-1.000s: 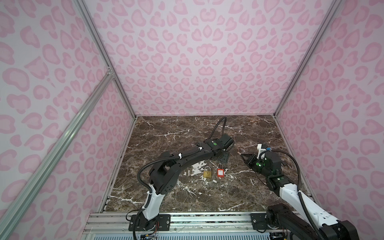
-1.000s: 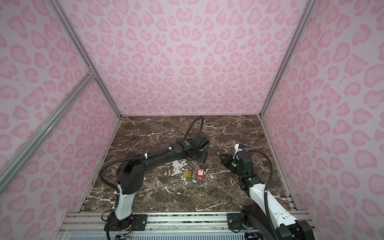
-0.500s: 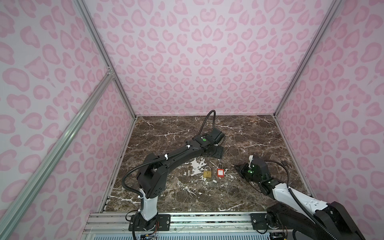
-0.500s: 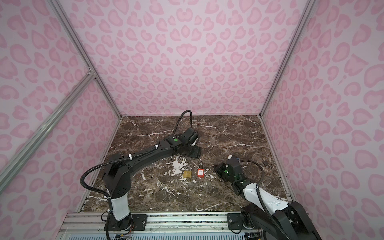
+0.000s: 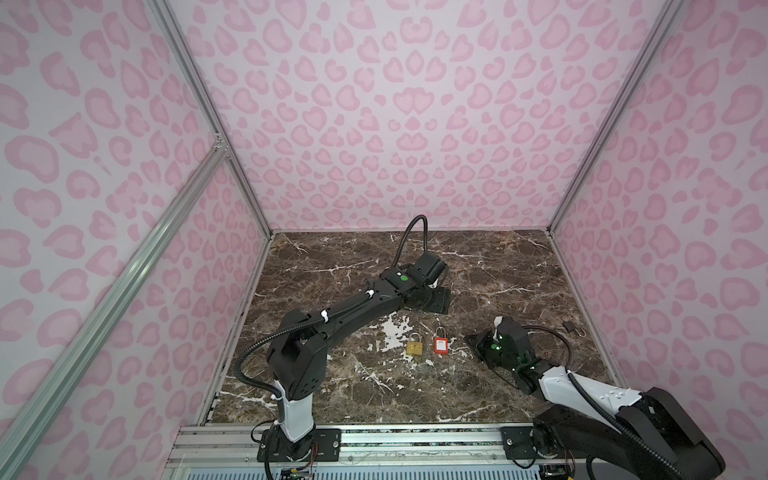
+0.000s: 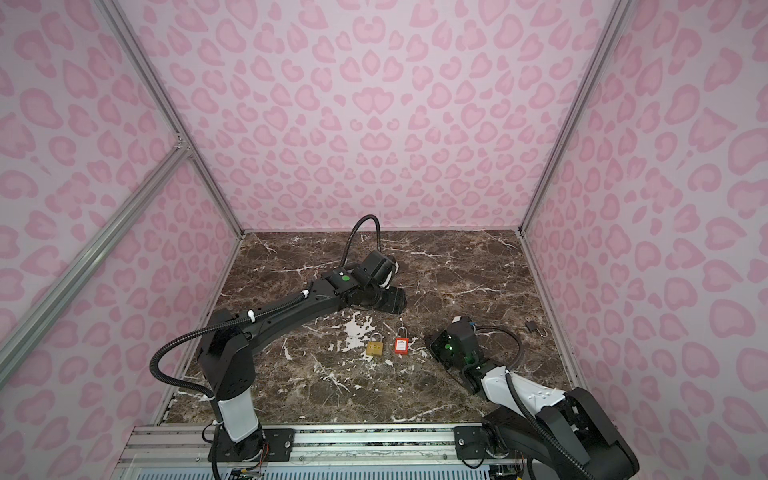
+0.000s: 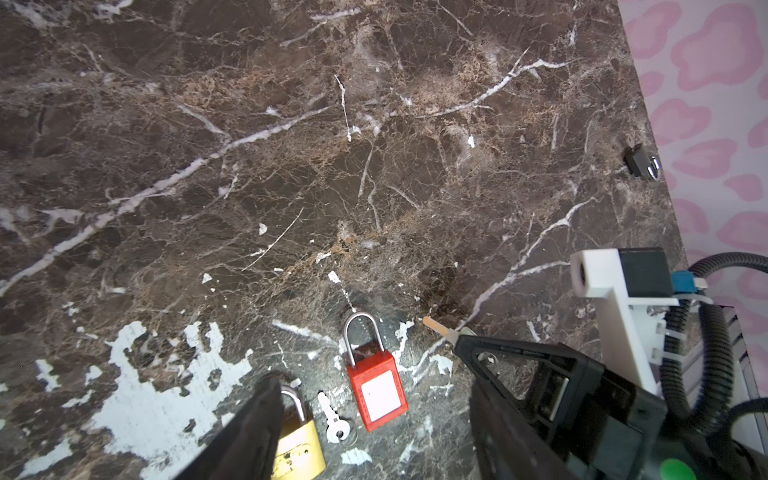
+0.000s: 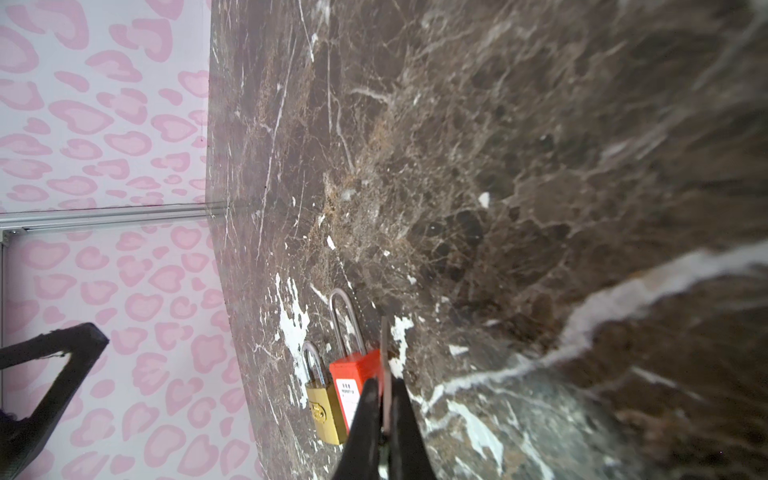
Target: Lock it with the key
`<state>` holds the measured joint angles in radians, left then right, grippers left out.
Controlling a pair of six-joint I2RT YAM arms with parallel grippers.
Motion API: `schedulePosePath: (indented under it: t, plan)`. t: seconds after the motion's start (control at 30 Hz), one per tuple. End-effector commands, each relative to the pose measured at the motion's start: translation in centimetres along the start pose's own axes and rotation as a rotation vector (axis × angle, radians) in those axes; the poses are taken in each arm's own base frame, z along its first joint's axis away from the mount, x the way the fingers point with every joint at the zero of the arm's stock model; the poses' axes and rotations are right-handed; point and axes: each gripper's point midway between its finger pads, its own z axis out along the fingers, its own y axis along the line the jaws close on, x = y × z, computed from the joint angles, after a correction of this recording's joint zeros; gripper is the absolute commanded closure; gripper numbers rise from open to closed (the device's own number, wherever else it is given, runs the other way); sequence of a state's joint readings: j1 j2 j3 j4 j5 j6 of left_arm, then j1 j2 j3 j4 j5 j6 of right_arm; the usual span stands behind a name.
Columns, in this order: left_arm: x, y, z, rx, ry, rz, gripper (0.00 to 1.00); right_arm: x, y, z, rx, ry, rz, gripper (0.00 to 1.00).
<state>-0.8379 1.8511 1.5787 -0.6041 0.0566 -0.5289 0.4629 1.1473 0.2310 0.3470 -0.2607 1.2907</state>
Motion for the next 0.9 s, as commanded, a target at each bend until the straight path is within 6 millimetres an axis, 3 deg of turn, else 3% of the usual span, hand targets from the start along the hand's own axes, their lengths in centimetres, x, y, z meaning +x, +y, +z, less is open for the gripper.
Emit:
schedulePosePath:
  t: [0.0, 0.37, 0.6, 0.67, 0.87]
  plan:
    - [-0.6, -0.6, -0.7, 0.032, -0.027, -0.010, 0.27, -0.3, 0.7, 0.2, -0.036, -0.024, 0.007, 1.00]
    - [0.1, -0.2, -0.4, 0.032, -0.033, -0.018, 0.26, 0.3, 0.4, 0.9, -0.036, -0.010, 0.017, 1.00]
    - [0.5, 0.1, -0.2, 0.024, -0.027, -0.022, 0.26, 0.7, -0.9, 1.5, 0.048, -0.001, 0.034, 0.98]
    - [0.4, 0.1, -0.3, 0.026, -0.029, -0.021, 0.26, 1.0, -1.1, 1.6, 0.069, 0.008, 0.028, 0.90]
    - [0.4, 0.2, -0.5, 0.021, -0.034, -0.018, 0.26, 1.3, -1.9, 1.5, 0.127, 0.015, 0.028, 0.42]
